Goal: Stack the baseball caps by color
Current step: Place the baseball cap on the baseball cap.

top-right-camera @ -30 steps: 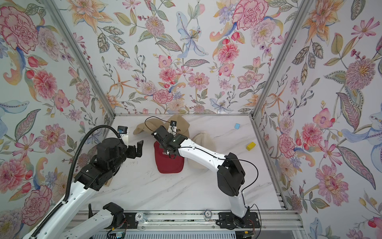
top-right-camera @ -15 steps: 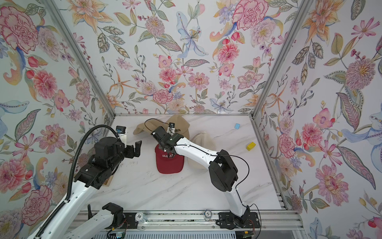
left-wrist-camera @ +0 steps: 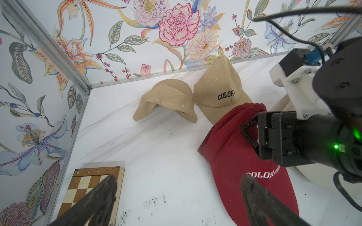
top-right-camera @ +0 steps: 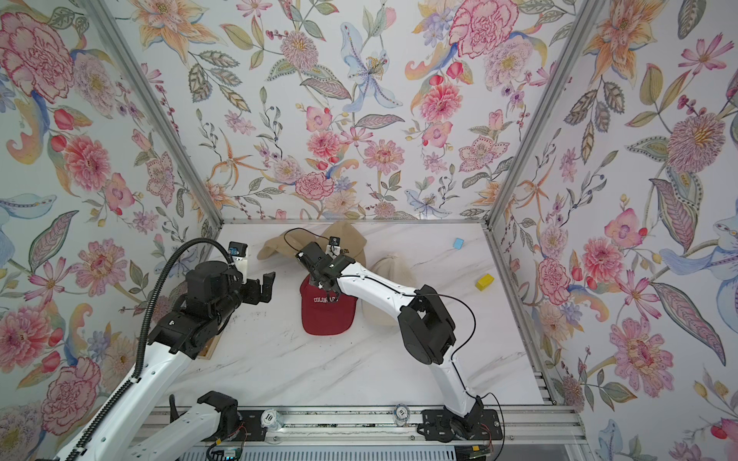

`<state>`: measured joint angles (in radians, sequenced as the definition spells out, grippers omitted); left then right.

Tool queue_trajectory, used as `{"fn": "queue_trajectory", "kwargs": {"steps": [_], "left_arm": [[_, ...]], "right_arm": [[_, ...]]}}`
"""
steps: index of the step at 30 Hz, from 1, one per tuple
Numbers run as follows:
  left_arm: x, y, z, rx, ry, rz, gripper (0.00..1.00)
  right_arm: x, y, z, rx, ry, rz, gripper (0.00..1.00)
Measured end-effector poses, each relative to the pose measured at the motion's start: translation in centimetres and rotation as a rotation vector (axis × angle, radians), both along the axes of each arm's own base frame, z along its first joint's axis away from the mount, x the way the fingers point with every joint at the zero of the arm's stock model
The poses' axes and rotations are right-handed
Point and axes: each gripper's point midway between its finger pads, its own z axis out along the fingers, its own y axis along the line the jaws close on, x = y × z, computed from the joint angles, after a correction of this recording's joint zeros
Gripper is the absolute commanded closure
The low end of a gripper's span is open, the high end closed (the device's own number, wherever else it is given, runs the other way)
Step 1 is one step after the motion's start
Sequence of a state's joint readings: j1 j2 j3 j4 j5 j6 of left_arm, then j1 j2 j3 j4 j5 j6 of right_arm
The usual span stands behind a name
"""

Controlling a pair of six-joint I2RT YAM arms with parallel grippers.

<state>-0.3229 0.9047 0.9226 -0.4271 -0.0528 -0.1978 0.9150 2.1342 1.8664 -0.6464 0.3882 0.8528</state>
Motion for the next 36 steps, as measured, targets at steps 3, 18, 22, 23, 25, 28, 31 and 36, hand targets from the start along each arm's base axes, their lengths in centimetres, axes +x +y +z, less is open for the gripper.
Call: {"fn": "queue_trajectory", "kwargs": {"steps": [3,18,22,23,25,28,31,36], "left_arm": [[0.1,-0.1,-0.5,0.007,0.017,-0.011,0.0],[0.4,-0.8,-1.5,0.002,0.068,-0.046,0.0],[0.0,-0.7,-1.3,0.001,0.072,-0.044,0.0],[-0.1,-0.7,-1.2,0.0,0.07,-0.044,0.0],[-0.4,-0.6,-1.0,-0.004,0.064,-0.043,0.0],[-0.8,-0.5,-0.7,-0.014,0.059,-0.039,0.0],[-0.9,-0.4,-0.6,-0.022,0.06,-0.036,0.0],[-0.7,-0.7,-0.2,-0.048,0.066,-0.036,0.0]], "right_arm": [[0.0,-0.1,-0.9,-0.024,0.015,0.013,0.01],[0.6,0.1,-2.9,-0.029,0.064,0.048,0.01],[0.8,0.6,-3.7,-0.015,0.075,0.062,0.01],[0.8,0.7,-3.8,-0.009,0.075,0.068,0.01],[0.8,0.8,-4.0,-0.002,0.076,0.074,0.01],[0.7,1.0,-4.3,0.001,0.074,0.085,0.01],[0.5,0.8,-4.2,-0.003,0.069,0.101,0.01],[-0.4,0.2,-1.4,-0.001,0.045,0.154,0.01]]}}
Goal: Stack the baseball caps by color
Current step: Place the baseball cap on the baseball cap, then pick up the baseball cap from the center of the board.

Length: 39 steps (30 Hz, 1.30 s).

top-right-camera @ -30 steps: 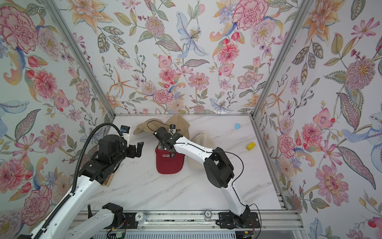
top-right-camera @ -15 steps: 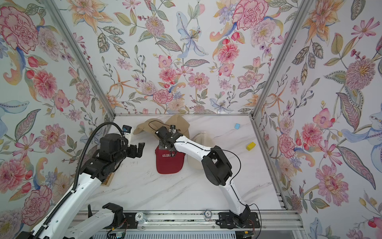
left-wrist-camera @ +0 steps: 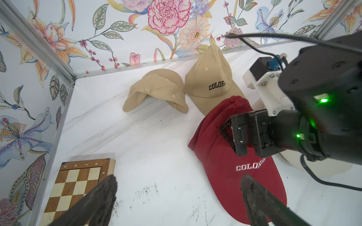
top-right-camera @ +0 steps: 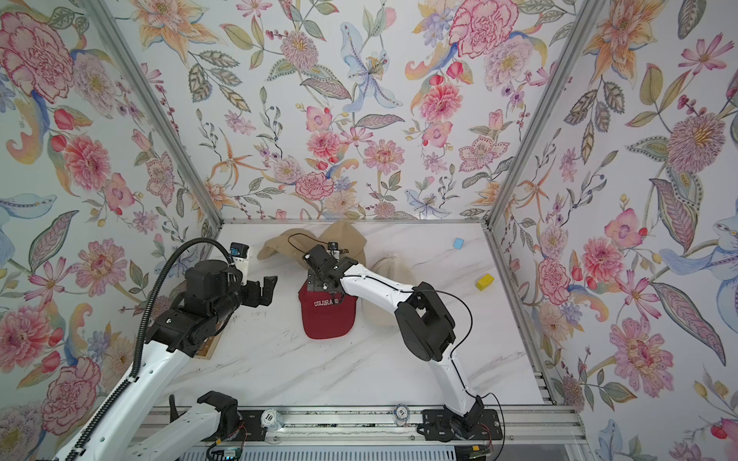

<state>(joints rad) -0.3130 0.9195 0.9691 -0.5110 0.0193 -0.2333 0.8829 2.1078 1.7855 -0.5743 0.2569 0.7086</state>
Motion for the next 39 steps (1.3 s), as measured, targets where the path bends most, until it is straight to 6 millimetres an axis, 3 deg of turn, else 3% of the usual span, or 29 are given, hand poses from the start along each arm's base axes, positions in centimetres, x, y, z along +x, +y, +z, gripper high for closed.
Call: {"fn": "queue_trajectory", "kwargs": {"steps": [7,10,13,17,22,27,34,36,39], "left_arm": [[2.7,-0.9,-0.6,-0.022,0.046,0.024,0.0],[4.4,-1.3,-0.8,-0.023,0.062,0.036,0.0],[6.7,-1.9,-0.3,-0.041,0.056,0.056,0.0],[10.3,-3.7,-0.1,-0.042,0.058,0.067,0.0],[15.5,-8.8,0.2,0.054,0.043,-0.031,0.0],[20.5,-12.8,-0.9,0.175,0.023,-0.257,0.0],[29.9,-13.8,-1.5,0.171,-0.023,-0.47,0.0],[31.1,-13.9,-2.5,0.164,-0.031,-0.523,0.0],[30.8,-14.4,-5.8,0.134,0.028,-0.603,0.0]], "right_arm": [[-1.4,-1.1,9.4,0.113,-0.107,0.107,0.01],[-1.6,-3.2,12.9,0.16,-0.156,0.135,0.01],[-1.0,-6.4,14.6,0.198,-0.185,0.139,0.01],[1.1,-11.5,14.5,0.236,-0.193,0.134,0.01],[3.2,-15.4,13.8,0.278,-0.175,0.157,0.01],[3.8,-16.8,14.0,0.326,-0.181,0.211,0.01],[3.2,-18.2,12.1,0.364,-0.133,0.227,0.01],[3.3,-18.4,12.3,0.374,-0.137,0.23,0.01],[3.3,-18.3,12.6,0.385,-0.144,0.239,0.01]]}}
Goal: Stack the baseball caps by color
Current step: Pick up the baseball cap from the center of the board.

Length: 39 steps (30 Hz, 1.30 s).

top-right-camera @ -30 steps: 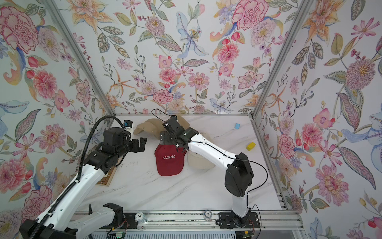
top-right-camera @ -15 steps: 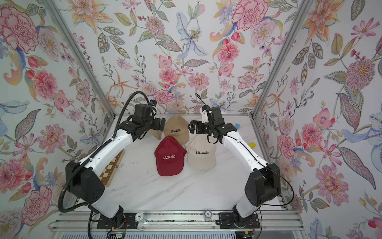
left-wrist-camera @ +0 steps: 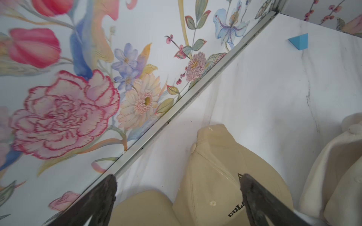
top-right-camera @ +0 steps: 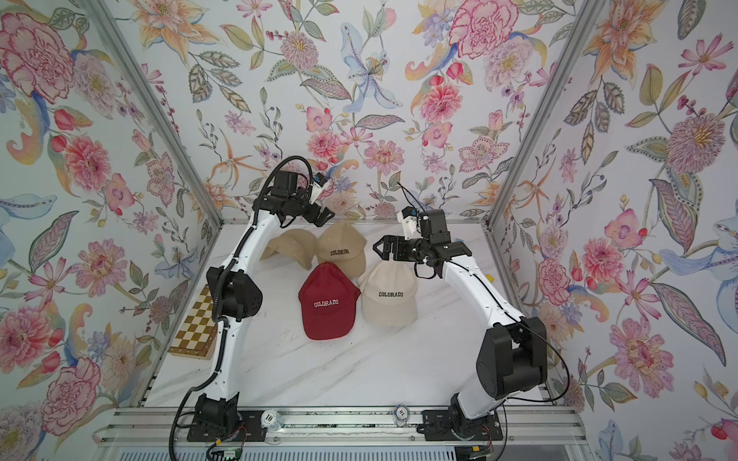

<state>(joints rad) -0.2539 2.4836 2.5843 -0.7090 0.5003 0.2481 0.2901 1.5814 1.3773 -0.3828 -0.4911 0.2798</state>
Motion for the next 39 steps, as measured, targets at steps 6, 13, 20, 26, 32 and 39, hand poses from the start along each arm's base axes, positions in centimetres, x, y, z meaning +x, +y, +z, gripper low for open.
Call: {"fn": "queue_trajectory", "kwargs": {"steps": [6,13,20,26,32,39], "left_arm": [[-0.8,-0.9,-6.9,-0.021,0.112,-0.05,0.0],[1.9,-1.6,-6.6,-0.023,-0.016,-0.007,0.0],[2.5,-2.2,-7.2,-0.055,-0.042,-0.032,0.0],[2.0,-2.5,-9.0,-0.106,0.013,-0.089,0.13],[1.5,-2.8,-9.1,-0.144,0.034,-0.111,0.53],[1.5,-2.9,-9.1,-0.171,0.05,-0.106,1.0]], "right_arm": [[-0.2,-0.1,-0.2,-0.006,0.014,-0.001,0.01],[-0.2,-0.1,-0.6,-0.03,0.023,-0.03,0.01],[-0.9,1.2,-1.1,-0.054,0.044,-0.044,0.01],[-1.2,2.2,-1.2,-0.079,0.048,-0.047,0.01],[-0.7,3.5,-1.3,-0.1,0.046,-0.038,0.01],[-0.9,3.5,-1.6,-0.115,0.055,-0.037,0.01]]}}
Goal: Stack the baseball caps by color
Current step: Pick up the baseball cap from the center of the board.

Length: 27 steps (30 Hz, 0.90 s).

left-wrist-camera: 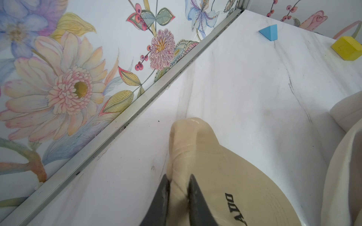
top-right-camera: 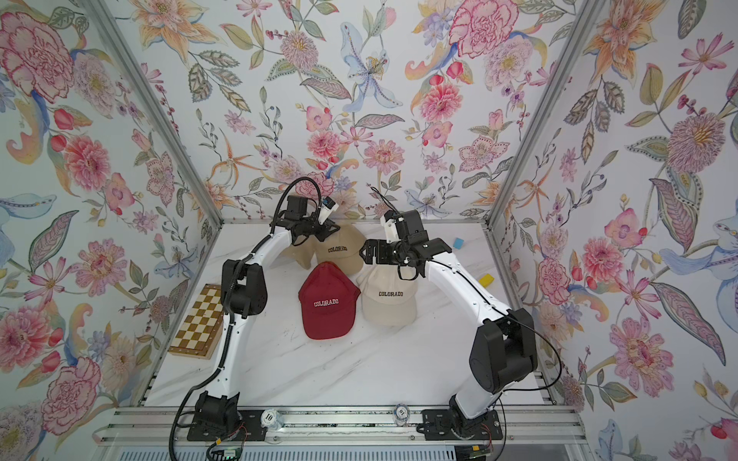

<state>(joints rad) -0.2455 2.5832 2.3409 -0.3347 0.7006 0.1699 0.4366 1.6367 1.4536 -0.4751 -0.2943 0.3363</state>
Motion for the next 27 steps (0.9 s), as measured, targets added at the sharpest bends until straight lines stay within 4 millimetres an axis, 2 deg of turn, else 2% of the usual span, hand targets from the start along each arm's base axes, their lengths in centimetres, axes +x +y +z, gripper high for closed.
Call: {"fn": "queue_trajectory", "kwargs": {"steps": [11,14,18,23,27], "left_arm": [[0.2,0.6,-0.6,-0.014,0.006,0.042,1.0],[0.2,0.9,0.0,-0.023,-0.003,0.078,1.0],[0.1,1.2,2.5,-0.039,-0.046,0.121,1.0],[-0.2,1.3,7.1,-0.064,-0.141,0.157,1.0],[-0.5,0.9,10.4,-0.08,-0.21,0.172,1.0]], "right_arm": [[0.5,0.3,1.2,0.0,-0.024,-0.005,0.01],[0.3,0.6,1.1,-0.005,-0.027,0.0,0.01],[0.0,1.2,1.1,-0.012,-0.029,0.009,0.01],[-0.4,1.4,1.2,-0.02,-0.035,0.011,0.01],[-1.2,0.7,1.8,-0.023,-0.051,-0.001,0.01]]}}
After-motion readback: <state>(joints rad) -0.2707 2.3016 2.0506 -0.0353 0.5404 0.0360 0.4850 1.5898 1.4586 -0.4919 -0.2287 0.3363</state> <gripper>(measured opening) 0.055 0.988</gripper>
